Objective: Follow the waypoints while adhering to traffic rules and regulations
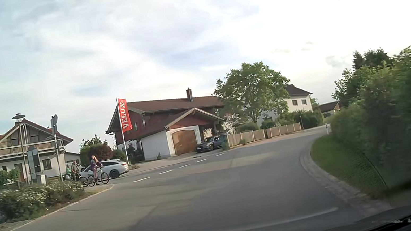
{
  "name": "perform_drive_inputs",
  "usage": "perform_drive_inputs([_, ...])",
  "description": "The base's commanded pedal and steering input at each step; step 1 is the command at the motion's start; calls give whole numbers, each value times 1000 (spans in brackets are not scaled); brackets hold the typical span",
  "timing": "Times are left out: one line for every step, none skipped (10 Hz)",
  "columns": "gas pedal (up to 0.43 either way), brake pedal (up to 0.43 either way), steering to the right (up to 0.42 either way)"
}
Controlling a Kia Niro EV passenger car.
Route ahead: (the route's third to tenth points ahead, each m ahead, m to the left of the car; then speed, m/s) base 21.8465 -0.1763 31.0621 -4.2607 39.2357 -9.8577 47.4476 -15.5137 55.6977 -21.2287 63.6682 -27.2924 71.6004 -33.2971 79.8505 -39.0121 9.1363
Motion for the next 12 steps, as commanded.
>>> perform_drive_inputs([98,0,60])
perform_drive_inputs([110,0,63])
perform_drive_inputs([118,0,64])
perform_drive_inputs([118,0,64])
perform_drive_inputs([130,0,66])
perform_drive_inputs([130,0,69])
perform_drive_inputs([130,0,70])
perform_drive_inputs([130,0,70])
perform_drive_inputs([138,0,70])
perform_drive_inputs([138,0,70])
perform_drive_inputs([138,0,71])
perform_drive_inputs([138,0,73])
